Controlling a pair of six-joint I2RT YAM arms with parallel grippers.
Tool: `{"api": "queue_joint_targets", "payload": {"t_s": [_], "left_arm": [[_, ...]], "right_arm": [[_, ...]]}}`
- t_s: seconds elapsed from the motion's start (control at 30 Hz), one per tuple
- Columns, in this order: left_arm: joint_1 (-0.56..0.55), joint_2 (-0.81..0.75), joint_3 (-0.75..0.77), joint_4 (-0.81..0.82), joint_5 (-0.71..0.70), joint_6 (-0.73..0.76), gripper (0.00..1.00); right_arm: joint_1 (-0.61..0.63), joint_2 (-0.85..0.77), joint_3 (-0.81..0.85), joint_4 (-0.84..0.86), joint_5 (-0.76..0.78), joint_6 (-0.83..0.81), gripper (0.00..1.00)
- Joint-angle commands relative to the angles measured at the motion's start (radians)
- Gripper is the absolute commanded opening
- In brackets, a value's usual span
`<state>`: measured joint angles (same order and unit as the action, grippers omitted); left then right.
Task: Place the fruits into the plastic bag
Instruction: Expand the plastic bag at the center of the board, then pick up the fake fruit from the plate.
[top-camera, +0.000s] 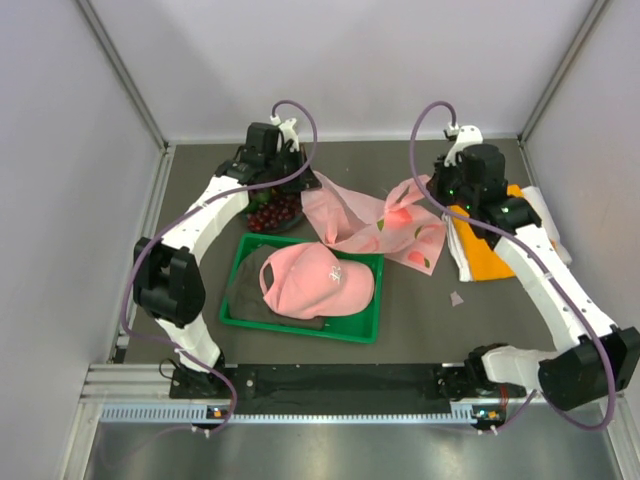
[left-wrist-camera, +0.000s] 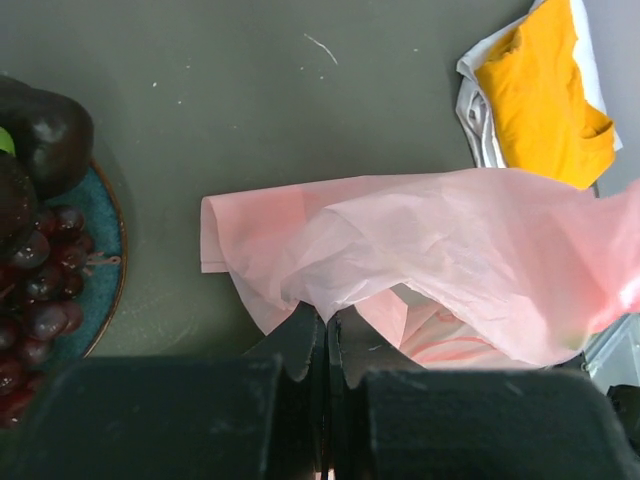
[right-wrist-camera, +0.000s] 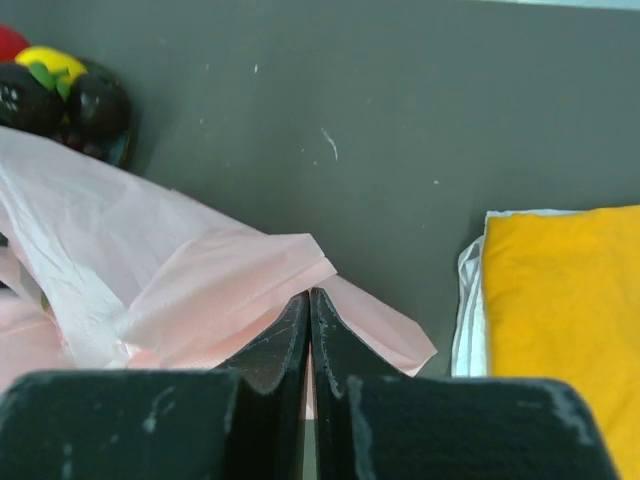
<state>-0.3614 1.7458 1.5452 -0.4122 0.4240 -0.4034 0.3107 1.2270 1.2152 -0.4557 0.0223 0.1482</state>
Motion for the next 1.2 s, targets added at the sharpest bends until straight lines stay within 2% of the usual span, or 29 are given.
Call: {"api": "queue_joint_targets", "payload": {"t_s": [0.0, 0.1, 0.13, 0.23, 0.27, 0.37, 0.43, 0.47, 0.53, 0.57, 0.6, 0.63, 0.8, 0.9, 0.93, 0.97, 1.1, 1.17], "left_arm": [[0.004, 0.018, 0.046, -0.004, -0.039, 0.028, 0.00], [0.004, 0.024, 0.043, 0.006, -0.015, 0.017, 0.00], [0.004, 0.023, 0.033, 0.028, -0.005, 0.005, 0.01], [0.004, 0.001, 0.004, 0.065, 0.010, -0.005, 0.23], [0.004, -0.015, -0.002, 0.079, 0.007, -0.005, 0.37], [0.006, -0.051, -0.017, 0.093, -0.004, 0.012, 0.57], [0.006, -0.075, -0.039, 0.104, -0.019, 0.027, 0.65], [0.009, -0.104, -0.046, 0.113, -0.028, 0.034, 0.74], [0.016, -0.130, -0.060, 0.110, -0.044, 0.057, 0.82], [0.028, -0.153, -0.062, 0.105, -0.034, 0.067, 0.84], [0.036, -0.163, -0.062, 0.096, -0.019, 0.078, 0.94], [0.045, -0.170, -0.054, 0.087, 0.043, 0.119, 0.99], [0.107, -0.216, -0.028, 0.023, 0.194, 0.231, 0.99], [0.151, -0.267, -0.078, 0.056, 0.154, 0.235, 0.99], [0.168, -0.278, -0.091, 0.082, 0.122, 0.215, 0.99], [0.200, -0.287, -0.103, 0.090, 0.040, 0.203, 0.99], [0.210, -0.244, -0.114, 0.049, -0.288, 0.179, 0.99], [0.208, -0.204, -0.108, 0.044, -0.342, 0.178, 0.98]], "right_arm": [[-0.013, -0.093, -0.009, 0.042, 0.053, 0.065, 0.00], [-0.015, -0.125, -0.016, 0.052, -0.024, 0.103, 0.00], [-0.015, -0.129, -0.020, 0.063, -0.092, 0.114, 0.00], [-0.013, -0.133, -0.043, 0.081, -0.156, 0.160, 0.00], [-0.015, -0.136, -0.054, 0.101, -0.162, 0.181, 0.00], [-0.015, -0.155, -0.095, 0.127, -0.167, 0.209, 0.00], [-0.013, -0.172, -0.117, 0.141, -0.174, 0.221, 0.00], [-0.015, -0.175, -0.126, 0.149, -0.173, 0.235, 0.00], [-0.015, -0.185, -0.132, 0.150, -0.164, 0.243, 0.00], [-0.013, -0.188, -0.132, 0.150, -0.156, 0.251, 0.00], [-0.015, -0.190, -0.132, 0.147, -0.150, 0.251, 0.00], [-0.013, -0.190, -0.128, 0.144, -0.130, 0.254, 0.00], [-0.013, -0.175, -0.123, 0.138, -0.093, 0.258, 0.00], [-0.013, -0.172, -0.125, 0.146, -0.102, 0.264, 0.00], [-0.015, -0.172, -0.123, 0.146, -0.104, 0.266, 0.00], [-0.013, -0.169, -0.125, 0.146, -0.107, 0.269, 0.00], [-0.013, -0.170, -0.129, 0.153, -0.116, 0.272, 0.00], [-0.013, -0.170, -0.137, 0.169, -0.130, 0.277, 0.00]]}}
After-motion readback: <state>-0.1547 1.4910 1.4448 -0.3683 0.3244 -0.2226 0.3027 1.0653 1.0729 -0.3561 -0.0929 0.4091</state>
